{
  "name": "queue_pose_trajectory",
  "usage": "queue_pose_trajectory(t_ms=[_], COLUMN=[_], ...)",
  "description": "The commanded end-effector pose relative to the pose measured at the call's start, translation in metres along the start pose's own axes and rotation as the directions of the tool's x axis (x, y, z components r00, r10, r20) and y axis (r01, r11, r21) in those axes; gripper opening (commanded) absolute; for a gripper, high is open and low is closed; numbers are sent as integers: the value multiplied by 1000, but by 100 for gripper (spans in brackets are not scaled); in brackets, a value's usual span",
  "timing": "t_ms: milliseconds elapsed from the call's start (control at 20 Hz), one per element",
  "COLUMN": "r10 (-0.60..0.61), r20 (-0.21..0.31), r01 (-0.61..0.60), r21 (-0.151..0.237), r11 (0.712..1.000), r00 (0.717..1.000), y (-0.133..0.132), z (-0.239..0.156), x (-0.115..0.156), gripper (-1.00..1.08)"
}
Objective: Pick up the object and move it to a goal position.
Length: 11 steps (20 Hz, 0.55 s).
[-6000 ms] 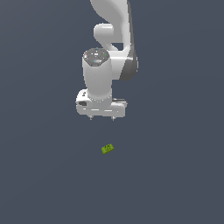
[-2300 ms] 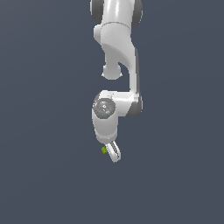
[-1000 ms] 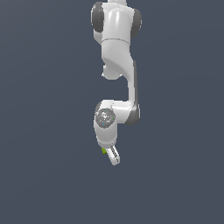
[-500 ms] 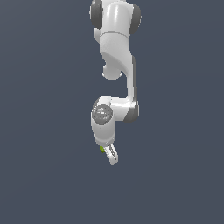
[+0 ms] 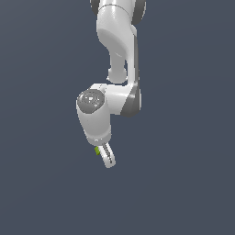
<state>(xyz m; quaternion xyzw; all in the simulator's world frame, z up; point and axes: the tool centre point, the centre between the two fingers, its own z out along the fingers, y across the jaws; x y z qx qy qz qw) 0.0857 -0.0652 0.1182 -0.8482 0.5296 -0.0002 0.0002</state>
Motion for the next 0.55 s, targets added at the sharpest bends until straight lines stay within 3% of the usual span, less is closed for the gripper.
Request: queue_pose_trajectory(t_ms=[0,500], r10=[0,-1], r20=[0,0], r01=[0,1], r21=[-1,-1], r11=[1000,1000], r00=[1000,1000], y=[2,4], z=[-21,-54], x=[8,21], gripper=[-100,-100])
